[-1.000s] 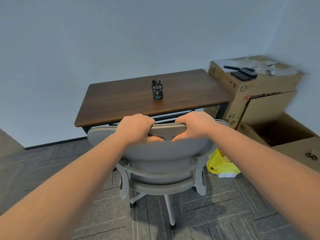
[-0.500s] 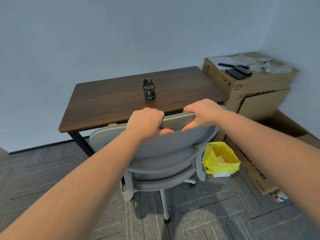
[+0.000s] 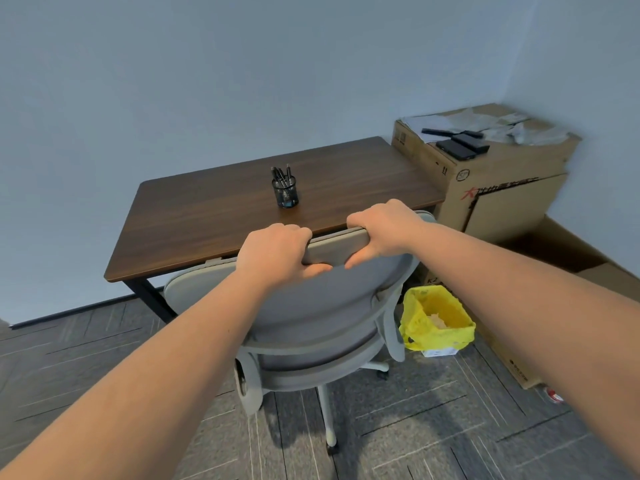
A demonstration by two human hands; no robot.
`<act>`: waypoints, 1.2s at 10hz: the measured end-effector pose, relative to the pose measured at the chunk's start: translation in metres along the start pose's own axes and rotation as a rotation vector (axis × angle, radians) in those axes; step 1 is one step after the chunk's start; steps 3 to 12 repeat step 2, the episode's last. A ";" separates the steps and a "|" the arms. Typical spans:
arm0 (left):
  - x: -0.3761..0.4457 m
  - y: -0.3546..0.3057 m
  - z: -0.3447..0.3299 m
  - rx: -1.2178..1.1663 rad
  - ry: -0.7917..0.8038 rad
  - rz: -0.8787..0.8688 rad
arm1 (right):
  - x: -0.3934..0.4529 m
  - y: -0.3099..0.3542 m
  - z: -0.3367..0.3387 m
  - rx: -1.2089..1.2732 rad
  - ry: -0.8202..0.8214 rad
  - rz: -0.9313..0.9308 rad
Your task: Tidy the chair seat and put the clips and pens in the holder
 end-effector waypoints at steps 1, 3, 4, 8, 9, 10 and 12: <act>-0.002 0.000 0.001 -0.010 0.002 0.003 | -0.013 0.004 0.003 0.037 0.050 -0.095; -0.001 -0.004 0.000 -0.025 -0.011 -0.017 | -0.045 -0.008 0.010 0.067 -0.041 -0.129; -0.001 -0.004 0.000 -0.025 -0.011 -0.017 | -0.045 -0.008 0.010 0.067 -0.041 -0.129; -0.001 -0.004 0.000 -0.025 -0.011 -0.017 | -0.045 -0.008 0.010 0.067 -0.041 -0.129; -0.001 -0.004 0.000 -0.025 -0.011 -0.017 | -0.045 -0.008 0.010 0.067 -0.041 -0.129; -0.001 -0.004 0.000 -0.025 -0.011 -0.017 | -0.045 -0.008 0.010 0.067 -0.041 -0.129; -0.001 -0.004 0.000 -0.025 -0.011 -0.017 | -0.045 -0.008 0.010 0.067 -0.041 -0.129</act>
Point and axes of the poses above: each hand's wrist, its own x-axis towards the middle knuckle, its own z-axis out of the back of the hand, y = z × x, the point moved 5 cm from there along x, towards the middle knuckle, and after that the axes turned 10 degrees about -z, right-handed, at the moved point
